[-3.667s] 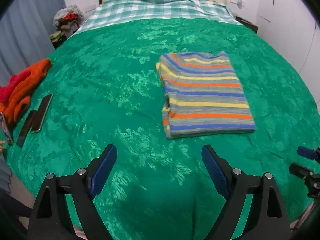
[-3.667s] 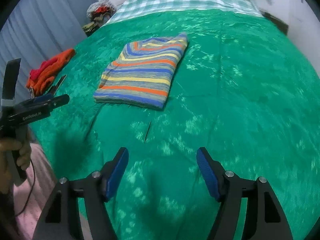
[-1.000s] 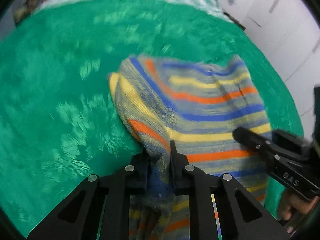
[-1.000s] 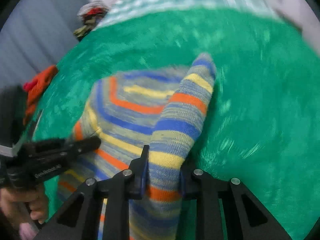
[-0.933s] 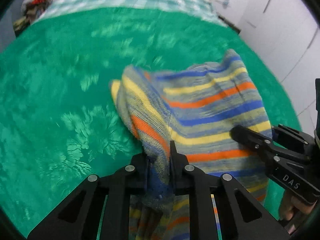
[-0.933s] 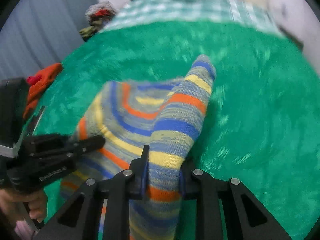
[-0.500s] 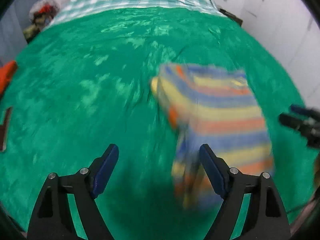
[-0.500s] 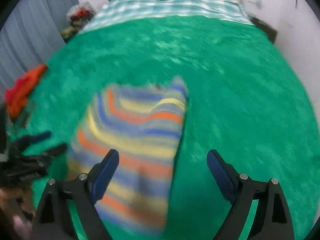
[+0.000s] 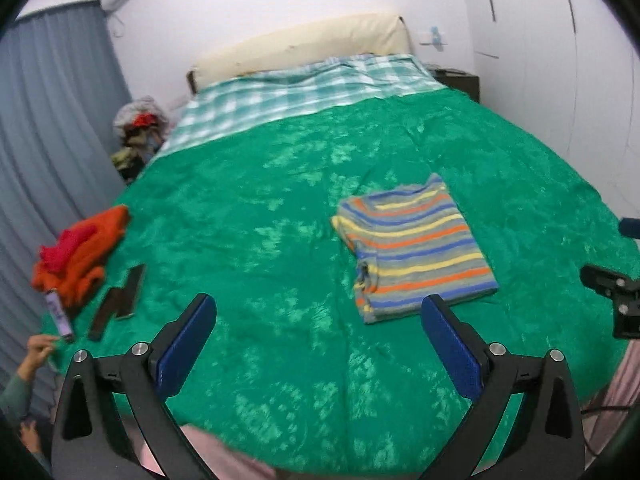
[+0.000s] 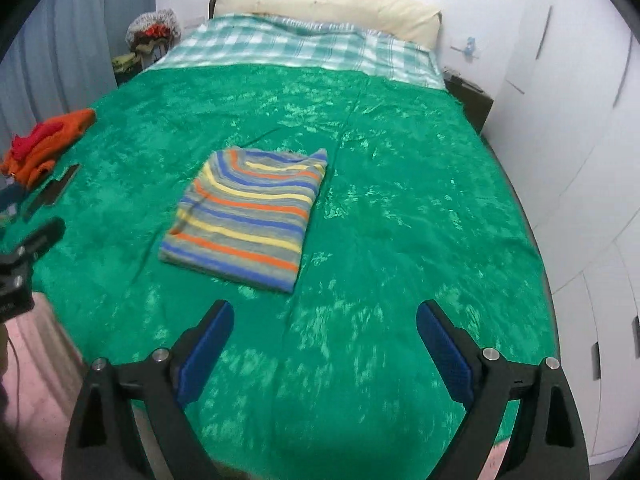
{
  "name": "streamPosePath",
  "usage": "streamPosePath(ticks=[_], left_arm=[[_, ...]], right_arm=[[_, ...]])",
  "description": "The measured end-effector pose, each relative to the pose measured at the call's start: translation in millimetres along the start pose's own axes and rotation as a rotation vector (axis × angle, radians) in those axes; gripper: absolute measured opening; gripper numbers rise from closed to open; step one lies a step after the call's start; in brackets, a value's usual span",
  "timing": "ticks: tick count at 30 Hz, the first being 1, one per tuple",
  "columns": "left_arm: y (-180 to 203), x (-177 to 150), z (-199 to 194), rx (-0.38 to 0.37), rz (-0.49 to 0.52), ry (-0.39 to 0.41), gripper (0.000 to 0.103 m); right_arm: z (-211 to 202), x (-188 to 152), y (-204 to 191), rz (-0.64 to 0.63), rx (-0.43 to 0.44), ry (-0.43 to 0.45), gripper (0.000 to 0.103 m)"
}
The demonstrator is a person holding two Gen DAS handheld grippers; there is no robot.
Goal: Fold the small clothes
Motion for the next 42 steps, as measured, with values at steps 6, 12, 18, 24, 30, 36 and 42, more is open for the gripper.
streamPosePath(ticks=[6,12,18,24,30,36,42], left_arm=[[9,-28,-30,-0.053,-0.044,-0.138,0.102],[14,-40,-65,-0.035,-0.051,-0.112,0.102],[16,-39,-77,-0.067,-0.090,-0.100,0.102],[17,-38,-76,-0.078,-0.108,-0.112,0.102],[23,-37,-78,-0.074,-0.073,-0.115,0.102],[23,-32,-79,-0.086,-0.079,-0.110,0.103],[21,-23,-81,-0.113,-0.098,-0.103,0.103]], right_arm=[[-49,-21,-8,-0.034,0.008,0.022,0.092],[-88,-34,-9,-0.037,0.008,0.064,0.092],[-107,-37,-7,-0.018,0.007,0.094,0.096],[-118,-39,-5,0.006,0.003,0.106,0.102],[-128,-35,1,0.043,0.015,0.119,0.102],[-133,-29,3,0.055,0.022,0.134,0.102],[-131,-27,3,0.057,0.023,0.133,0.102]])
Point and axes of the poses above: each gripper's, at about its wrist camera, not at the fingertips, and z roughly the way its jaws point, y to its right, x to its top, the point moved 9 cm from there along z, roughly the way its jaws point, and after that the axes turned 1 degree about z, right-handed, at the moved point
